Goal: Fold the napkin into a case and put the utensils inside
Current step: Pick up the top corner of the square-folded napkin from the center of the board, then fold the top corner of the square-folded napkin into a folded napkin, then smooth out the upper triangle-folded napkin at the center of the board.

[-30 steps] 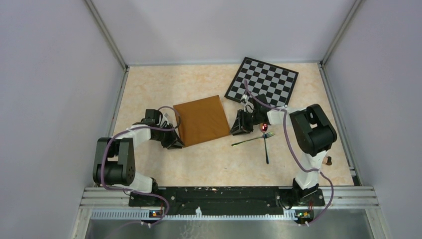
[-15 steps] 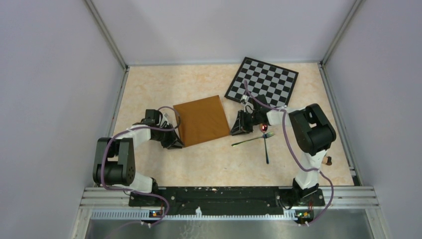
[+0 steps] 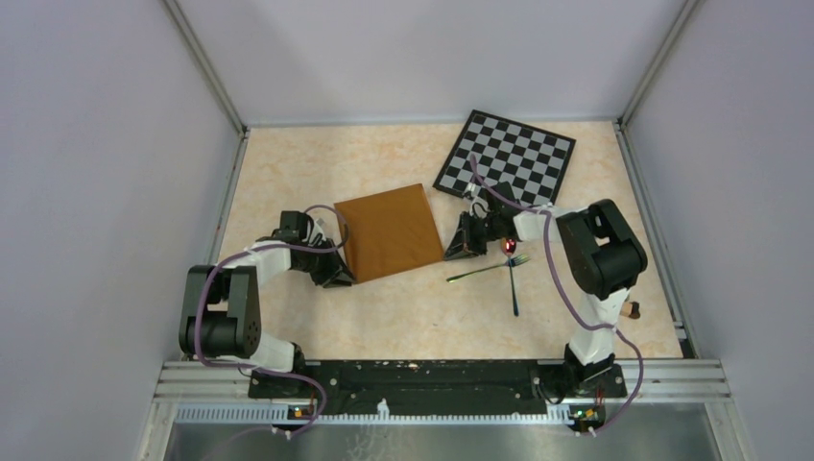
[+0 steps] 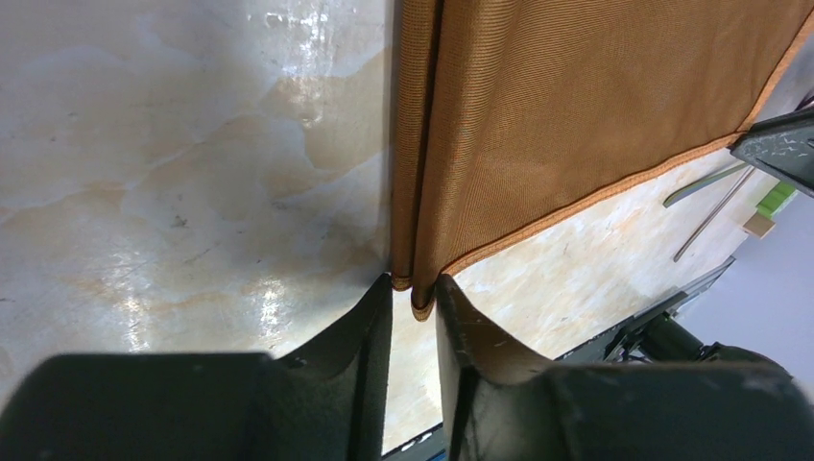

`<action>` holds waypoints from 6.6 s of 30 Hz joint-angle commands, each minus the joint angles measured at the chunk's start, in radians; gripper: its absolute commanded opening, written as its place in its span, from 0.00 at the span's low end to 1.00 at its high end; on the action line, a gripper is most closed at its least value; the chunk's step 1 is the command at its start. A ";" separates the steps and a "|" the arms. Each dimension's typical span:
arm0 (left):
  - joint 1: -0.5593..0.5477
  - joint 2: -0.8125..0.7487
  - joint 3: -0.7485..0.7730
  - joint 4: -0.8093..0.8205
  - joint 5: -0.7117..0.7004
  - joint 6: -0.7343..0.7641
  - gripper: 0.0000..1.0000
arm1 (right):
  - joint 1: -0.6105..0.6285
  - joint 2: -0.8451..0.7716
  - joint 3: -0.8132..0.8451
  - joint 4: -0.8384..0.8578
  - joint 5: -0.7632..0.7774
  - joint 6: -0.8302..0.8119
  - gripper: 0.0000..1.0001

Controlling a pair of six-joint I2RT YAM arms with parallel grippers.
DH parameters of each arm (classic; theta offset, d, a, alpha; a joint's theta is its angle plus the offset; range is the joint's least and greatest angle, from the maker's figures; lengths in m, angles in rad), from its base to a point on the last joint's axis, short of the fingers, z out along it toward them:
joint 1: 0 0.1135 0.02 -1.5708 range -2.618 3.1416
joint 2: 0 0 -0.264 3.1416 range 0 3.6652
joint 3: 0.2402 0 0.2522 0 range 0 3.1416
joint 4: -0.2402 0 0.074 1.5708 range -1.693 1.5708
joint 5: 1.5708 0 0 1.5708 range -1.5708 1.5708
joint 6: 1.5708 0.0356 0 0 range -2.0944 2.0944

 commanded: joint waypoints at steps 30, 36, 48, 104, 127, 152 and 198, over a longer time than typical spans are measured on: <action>-0.004 -0.008 -0.060 0.043 -0.096 -0.044 0.21 | 0.278 0.440 0.735 0.270 0.004 0.267 0.00; -0.005 -0.004 -0.062 0.035 -0.123 -0.046 0.19 | 0.281 0.556 0.833 0.357 0.027 0.324 0.00; -0.005 -0.023 -0.061 0.011 -0.157 -0.055 0.14 | 0.280 0.698 1.030 0.345 0.068 0.337 0.00; 0.011 -0.004 0.024 0.065 -0.069 -0.062 0.42 | 0.292 0.930 1.381 0.260 0.055 0.354 0.00; 0.011 0.047 -0.072 0.103 -0.091 -0.080 0.25 | 0.250 0.384 0.603 0.430 -0.136 0.260 0.42; 0.011 0.053 -0.099 0.096 -0.104 -0.085 0.12 | 0.098 0.667 0.852 0.325 -0.075 0.178 0.35; 0.055 0.384 0.635 -0.023 -0.215 0.006 0.65 | 0.391 0.035 0.417 -0.094 0.366 -0.181 0.64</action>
